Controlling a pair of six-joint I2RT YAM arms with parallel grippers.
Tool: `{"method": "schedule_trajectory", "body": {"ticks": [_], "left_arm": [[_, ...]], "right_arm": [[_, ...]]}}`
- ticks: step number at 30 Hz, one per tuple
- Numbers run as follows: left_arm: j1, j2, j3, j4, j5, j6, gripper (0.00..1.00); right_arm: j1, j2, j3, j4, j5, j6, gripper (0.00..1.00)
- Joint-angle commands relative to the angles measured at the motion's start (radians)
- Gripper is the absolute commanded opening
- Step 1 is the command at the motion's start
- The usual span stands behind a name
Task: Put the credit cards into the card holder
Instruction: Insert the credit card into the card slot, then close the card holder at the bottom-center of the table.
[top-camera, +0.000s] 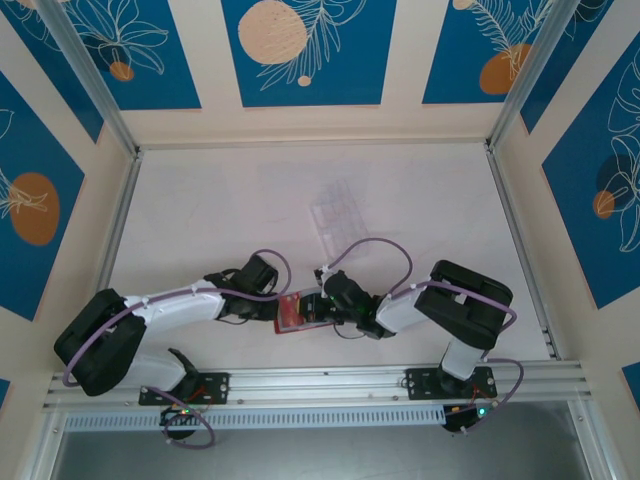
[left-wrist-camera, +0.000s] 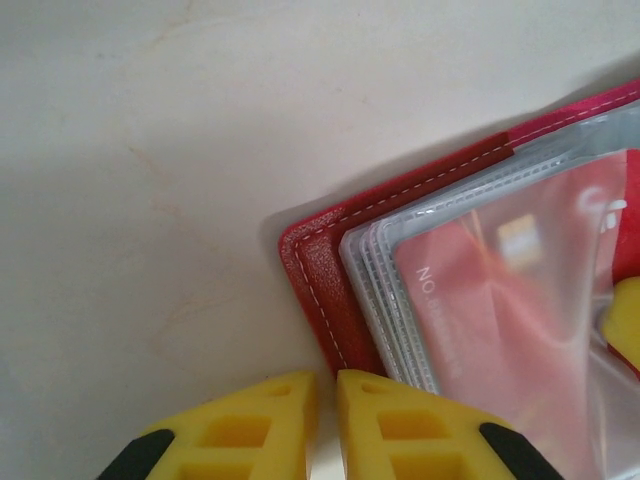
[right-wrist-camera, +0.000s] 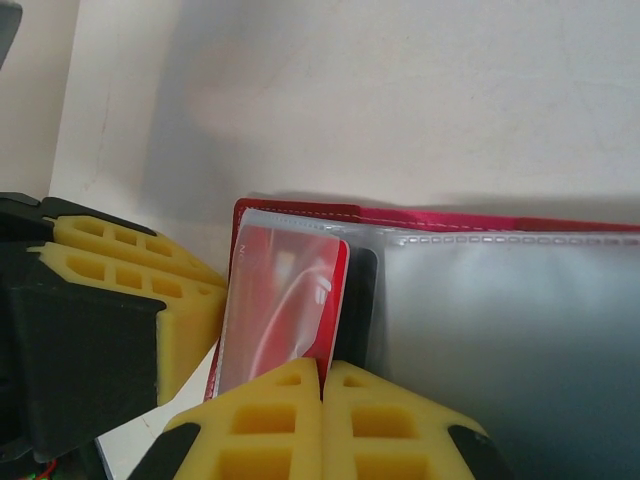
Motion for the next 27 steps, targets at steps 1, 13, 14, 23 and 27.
{"method": "schedule_trajectory", "body": {"ticks": [1, 13, 14, 23, 27], "left_arm": [[0.004, 0.056, -0.038, 0.079, 0.036, -0.007, 0.15], [0.005, 0.059, -0.049, 0.092, 0.018, -0.023, 0.16], [0.004, 0.063, -0.049, 0.097, 0.020, -0.023, 0.16], [0.004, 0.074, -0.043, 0.111, 0.024, -0.019, 0.16], [0.004, 0.074, -0.039, 0.106, 0.028, -0.013, 0.17]], "right_arm": [[0.021, 0.054, 0.010, -0.059, -0.062, -0.002, 0.02], [-0.045, -0.226, 0.079, -0.456, -0.075, -0.106, 0.34], [-0.055, -0.266, 0.090, -0.515, -0.070, -0.121, 0.37], [-0.167, -0.467, 0.151, -0.938, 0.041, -0.210, 0.47], [-0.136, -0.457, 0.180, -1.040, 0.141, -0.225, 0.52]]}}
